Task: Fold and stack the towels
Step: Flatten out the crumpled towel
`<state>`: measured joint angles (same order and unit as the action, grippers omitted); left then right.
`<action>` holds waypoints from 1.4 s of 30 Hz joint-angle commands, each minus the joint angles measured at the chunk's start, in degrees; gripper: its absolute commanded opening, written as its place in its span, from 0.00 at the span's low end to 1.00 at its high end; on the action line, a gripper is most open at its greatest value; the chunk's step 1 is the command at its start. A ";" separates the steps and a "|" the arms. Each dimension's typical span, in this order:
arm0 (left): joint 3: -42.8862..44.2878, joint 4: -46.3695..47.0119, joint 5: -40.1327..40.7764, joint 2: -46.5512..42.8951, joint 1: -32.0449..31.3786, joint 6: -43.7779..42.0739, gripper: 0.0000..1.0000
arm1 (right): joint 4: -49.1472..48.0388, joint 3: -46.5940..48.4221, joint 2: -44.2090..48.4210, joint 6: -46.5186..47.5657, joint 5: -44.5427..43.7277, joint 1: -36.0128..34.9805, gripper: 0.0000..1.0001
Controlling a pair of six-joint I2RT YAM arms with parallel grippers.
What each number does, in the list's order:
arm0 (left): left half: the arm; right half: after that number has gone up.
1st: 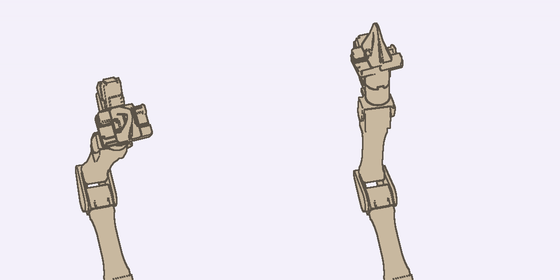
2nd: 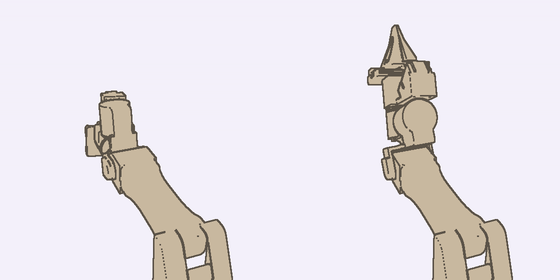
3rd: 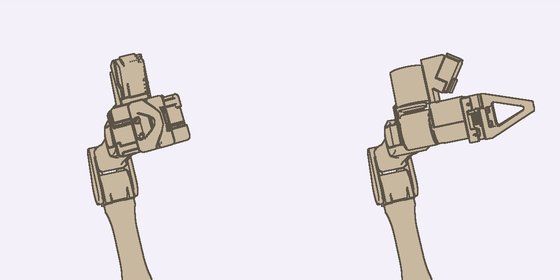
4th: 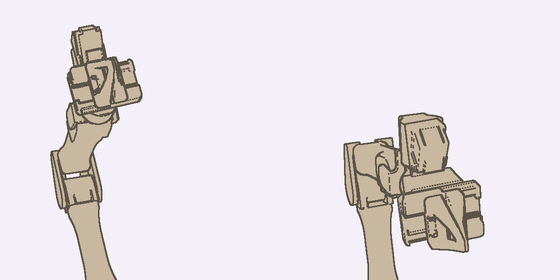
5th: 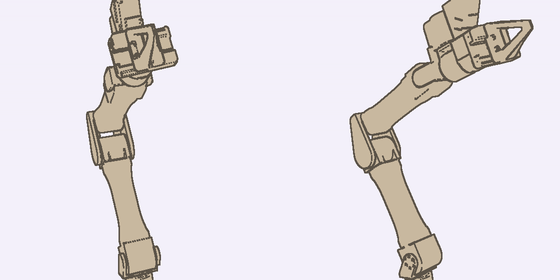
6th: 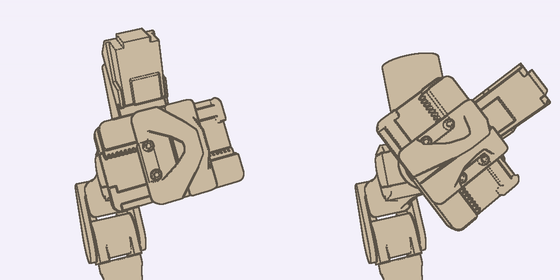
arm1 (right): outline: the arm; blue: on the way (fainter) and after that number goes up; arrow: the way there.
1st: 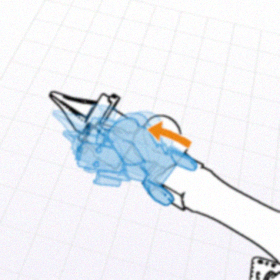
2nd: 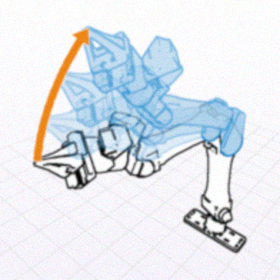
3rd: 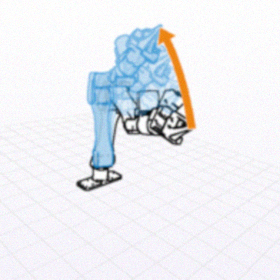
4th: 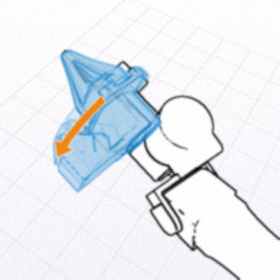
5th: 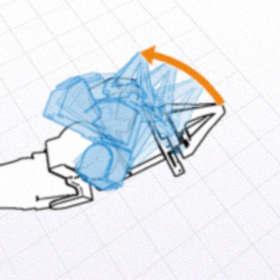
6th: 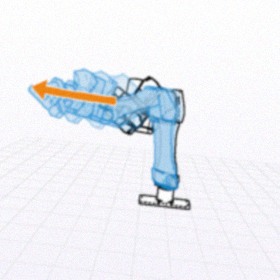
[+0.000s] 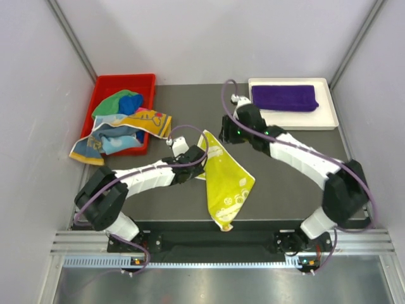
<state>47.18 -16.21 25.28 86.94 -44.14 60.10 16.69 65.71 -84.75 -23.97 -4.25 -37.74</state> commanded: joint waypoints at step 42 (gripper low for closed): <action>12.58 -12.89 3.82 7.36 0.91 -0.86 0.49 | -0.52 37.90 -48.57 18.16 4.69 2.67 0.54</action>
<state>60.40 -30.06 30.06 92.90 -41.67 56.73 15.66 101.30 -131.26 -7.42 2.66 -32.93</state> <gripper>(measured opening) 0.487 0.534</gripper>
